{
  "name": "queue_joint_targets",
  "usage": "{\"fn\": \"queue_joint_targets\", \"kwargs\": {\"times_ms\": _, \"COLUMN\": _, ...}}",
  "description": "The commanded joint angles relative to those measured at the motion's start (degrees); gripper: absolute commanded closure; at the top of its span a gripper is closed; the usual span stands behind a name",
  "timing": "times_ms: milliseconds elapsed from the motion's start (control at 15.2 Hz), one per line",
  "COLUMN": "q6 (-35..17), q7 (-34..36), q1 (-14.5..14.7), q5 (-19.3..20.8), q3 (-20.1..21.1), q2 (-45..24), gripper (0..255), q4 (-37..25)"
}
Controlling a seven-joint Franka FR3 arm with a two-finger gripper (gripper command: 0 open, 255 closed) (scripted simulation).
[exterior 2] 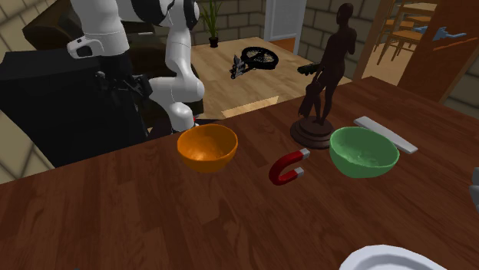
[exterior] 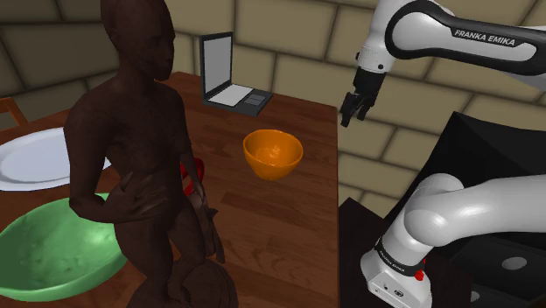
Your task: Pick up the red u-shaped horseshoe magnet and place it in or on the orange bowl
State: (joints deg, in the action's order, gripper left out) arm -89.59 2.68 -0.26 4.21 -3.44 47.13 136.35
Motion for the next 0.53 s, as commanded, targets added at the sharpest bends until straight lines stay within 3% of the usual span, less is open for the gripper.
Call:
{"fn": "queue_joint_targets", "kwargs": {"times_ms": 0, "q6": 0.00, "q7": 0.00, "q1": 0.00, "q5": 0.00, "q3": 0.00, "q2": 0.00, "gripper": 0, "q4": 0.00}}
{"fn": "queue_joint_targets", "kwargs": {"times_ms": 462, "q6": -0.21, "q7": 17.63, "q1": 0.47, "q5": -8.35, "q3": 10.87, "q2": 0.81, "gripper": 0, "q4": 1.28}}
